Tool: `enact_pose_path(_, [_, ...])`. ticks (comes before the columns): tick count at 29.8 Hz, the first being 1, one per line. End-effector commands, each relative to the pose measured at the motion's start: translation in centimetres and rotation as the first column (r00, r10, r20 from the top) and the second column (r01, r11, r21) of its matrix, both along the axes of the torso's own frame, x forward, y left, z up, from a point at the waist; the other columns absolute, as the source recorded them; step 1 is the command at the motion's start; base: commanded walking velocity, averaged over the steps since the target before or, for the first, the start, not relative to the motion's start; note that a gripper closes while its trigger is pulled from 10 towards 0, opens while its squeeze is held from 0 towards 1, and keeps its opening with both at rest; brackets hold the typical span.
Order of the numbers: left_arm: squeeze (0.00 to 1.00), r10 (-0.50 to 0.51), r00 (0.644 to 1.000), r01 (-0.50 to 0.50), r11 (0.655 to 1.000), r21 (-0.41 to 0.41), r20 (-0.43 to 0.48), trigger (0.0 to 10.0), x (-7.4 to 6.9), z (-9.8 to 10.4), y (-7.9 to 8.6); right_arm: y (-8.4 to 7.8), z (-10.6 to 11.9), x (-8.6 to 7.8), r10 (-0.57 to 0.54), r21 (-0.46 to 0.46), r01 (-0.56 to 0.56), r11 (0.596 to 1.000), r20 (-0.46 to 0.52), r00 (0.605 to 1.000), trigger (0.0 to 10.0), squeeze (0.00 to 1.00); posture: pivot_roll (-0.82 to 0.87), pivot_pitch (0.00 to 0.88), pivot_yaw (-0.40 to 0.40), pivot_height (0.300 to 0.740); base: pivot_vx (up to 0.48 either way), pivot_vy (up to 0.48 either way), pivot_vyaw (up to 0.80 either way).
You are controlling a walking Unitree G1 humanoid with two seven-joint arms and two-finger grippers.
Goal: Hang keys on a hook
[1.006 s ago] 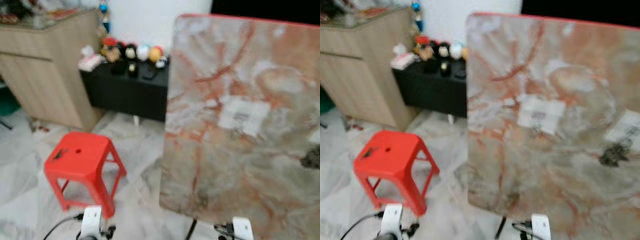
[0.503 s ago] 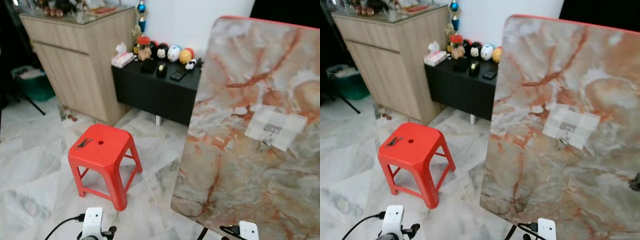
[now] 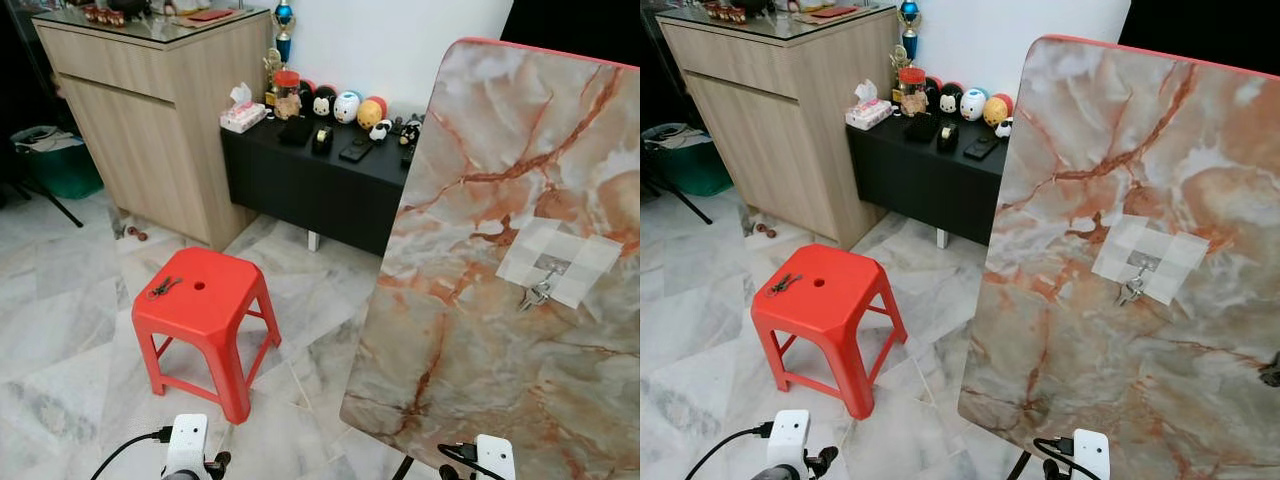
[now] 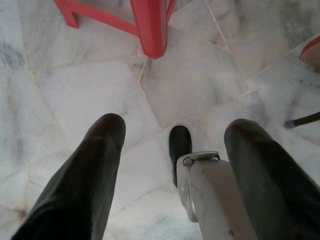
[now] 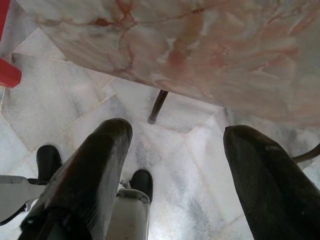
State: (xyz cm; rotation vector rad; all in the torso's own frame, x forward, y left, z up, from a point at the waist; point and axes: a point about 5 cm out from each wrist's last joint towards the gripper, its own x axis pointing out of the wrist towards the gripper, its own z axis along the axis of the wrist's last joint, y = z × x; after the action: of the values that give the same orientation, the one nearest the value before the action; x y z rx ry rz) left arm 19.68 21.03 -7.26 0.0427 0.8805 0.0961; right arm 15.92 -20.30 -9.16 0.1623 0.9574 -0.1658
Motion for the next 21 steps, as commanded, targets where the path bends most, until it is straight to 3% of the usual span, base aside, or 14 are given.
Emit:
enact_pose_path(1, [0.0, -0.008, 1.0, 0.008, 1.0, 0.003, 0.0, 10.0, -0.16, -0.13, -0.29, -0.21, 0.08, 0.12, 0.01, -0.009, -0.01, 1.0, 0.0, 1.0, 10.0, 0.0, 0.05, 0.0, -0.093, 0.74, 0.0, 0.0, 0.0])
enact_pose_path(9, [0.0, 0.009, 1.0, -0.01, 1.0, -0.025, -0.021, 10.0, -0.67, -0.42, -0.31, -0.17, 0.02, -0.01, 0.004, -0.014, -0.004, 1.0, -0.003, 1.0, 10.0, 0.0, 0.03, 0.0, -0.076, 0.74, 0.0, 0.0, 0.0])
enact_pose_path(21, [0.0, -0.043, 0.998, 0.043, 0.999, 0.0, -0.055, 10.0, -1.0, -0.63, -0.38, 0.3, -0.03, 0.17, 0.013, -0.049, -0.014, 0.999, -0.019, 1.0, 10.0, 0.0, 0.02, 0.0, -0.054, 0.74, 0.0, 0.457, 0.0])
